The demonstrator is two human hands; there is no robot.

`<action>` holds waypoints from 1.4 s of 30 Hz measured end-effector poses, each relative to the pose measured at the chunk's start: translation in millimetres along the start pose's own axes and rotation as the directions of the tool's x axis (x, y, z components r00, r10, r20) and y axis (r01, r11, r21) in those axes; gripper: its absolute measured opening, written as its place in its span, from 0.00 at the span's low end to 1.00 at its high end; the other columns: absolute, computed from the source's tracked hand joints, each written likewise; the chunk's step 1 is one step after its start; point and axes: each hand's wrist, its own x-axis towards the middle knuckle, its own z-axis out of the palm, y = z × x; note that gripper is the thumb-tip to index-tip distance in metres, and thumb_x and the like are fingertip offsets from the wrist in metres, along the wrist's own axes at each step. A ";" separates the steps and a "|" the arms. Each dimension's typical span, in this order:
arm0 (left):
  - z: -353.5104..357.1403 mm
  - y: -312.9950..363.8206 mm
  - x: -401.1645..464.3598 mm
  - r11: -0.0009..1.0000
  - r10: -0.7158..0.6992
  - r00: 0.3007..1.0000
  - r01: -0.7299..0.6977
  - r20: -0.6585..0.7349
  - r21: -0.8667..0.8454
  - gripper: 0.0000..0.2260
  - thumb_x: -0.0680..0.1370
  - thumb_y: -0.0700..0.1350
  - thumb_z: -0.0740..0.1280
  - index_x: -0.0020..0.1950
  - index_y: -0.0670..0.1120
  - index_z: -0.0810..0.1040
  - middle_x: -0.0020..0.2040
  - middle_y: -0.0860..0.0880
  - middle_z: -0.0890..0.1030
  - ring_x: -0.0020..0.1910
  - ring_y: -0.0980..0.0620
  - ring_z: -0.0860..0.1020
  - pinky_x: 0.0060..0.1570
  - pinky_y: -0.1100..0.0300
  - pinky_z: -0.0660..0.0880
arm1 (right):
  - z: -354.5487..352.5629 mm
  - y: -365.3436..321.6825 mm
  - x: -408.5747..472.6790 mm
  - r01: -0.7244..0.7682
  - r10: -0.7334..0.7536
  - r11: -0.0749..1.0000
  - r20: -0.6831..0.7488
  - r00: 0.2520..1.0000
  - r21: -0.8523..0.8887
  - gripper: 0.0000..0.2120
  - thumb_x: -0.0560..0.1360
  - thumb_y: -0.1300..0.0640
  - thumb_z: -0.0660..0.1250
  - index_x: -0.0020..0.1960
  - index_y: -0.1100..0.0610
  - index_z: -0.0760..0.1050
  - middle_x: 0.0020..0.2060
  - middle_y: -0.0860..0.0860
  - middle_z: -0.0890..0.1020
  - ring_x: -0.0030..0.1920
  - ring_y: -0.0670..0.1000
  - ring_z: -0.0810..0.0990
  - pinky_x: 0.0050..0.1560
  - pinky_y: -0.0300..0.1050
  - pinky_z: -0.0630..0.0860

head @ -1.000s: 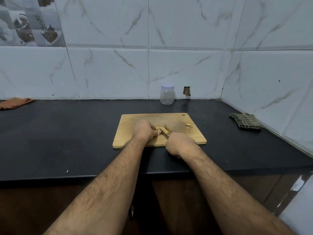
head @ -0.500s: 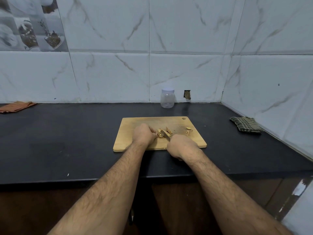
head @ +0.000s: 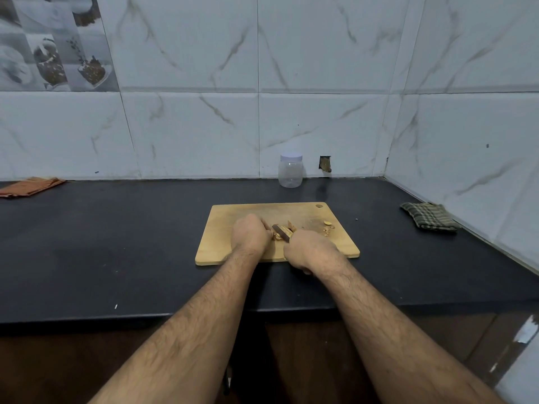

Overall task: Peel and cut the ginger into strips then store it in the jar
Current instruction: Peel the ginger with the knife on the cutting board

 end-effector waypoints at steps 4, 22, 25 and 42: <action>2.4 0.2 -2.7 1.000 0.024 0.998 -0.024 -0.060 0.006 0.06 0.78 0.44 0.68 0.47 0.48 0.86 0.46 0.48 0.85 0.48 0.48 0.81 0.45 0.58 0.76 | 2.9 -0.4 0.6 -0.007 0.007 1.000 -0.004 1.000 0.023 0.11 0.79 0.59 0.58 0.37 0.57 0.69 0.35 0.52 0.76 0.39 0.54 0.77 0.38 0.44 0.72; -10.6 -5.8 -14.4 0.992 0.103 0.994 -0.100 -0.042 0.081 0.08 0.78 0.40 0.67 0.47 0.51 0.85 0.48 0.51 0.84 0.49 0.50 0.81 0.46 0.59 0.76 | 4.8 2.7 -8.5 0.000 -0.001 1.000 0.048 0.999 0.026 0.07 0.79 0.58 0.58 0.46 0.58 0.73 0.40 0.53 0.79 0.37 0.52 0.79 0.35 0.44 0.74; -10.3 -7.7 -14.2 0.993 0.088 0.993 -0.082 -0.073 0.081 0.05 0.78 0.44 0.69 0.49 0.49 0.85 0.48 0.50 0.84 0.49 0.51 0.80 0.45 0.58 0.75 | 3.1 4.1 -11.9 -0.012 0.007 0.999 0.091 0.996 0.050 0.08 0.78 0.59 0.58 0.45 0.59 0.74 0.35 0.53 0.80 0.30 0.51 0.77 0.28 0.41 0.72; -0.5 6.0 -19.9 0.979 0.028 0.999 -0.020 -0.040 0.201 0.09 0.77 0.54 0.69 0.52 0.53 0.85 0.48 0.52 0.84 0.47 0.50 0.80 0.41 0.59 0.76 | 2.5 12.4 -8.9 -0.024 0.014 0.992 0.081 0.997 0.128 0.09 0.79 0.59 0.57 0.42 0.59 0.71 0.32 0.54 0.79 0.25 0.50 0.76 0.25 0.39 0.69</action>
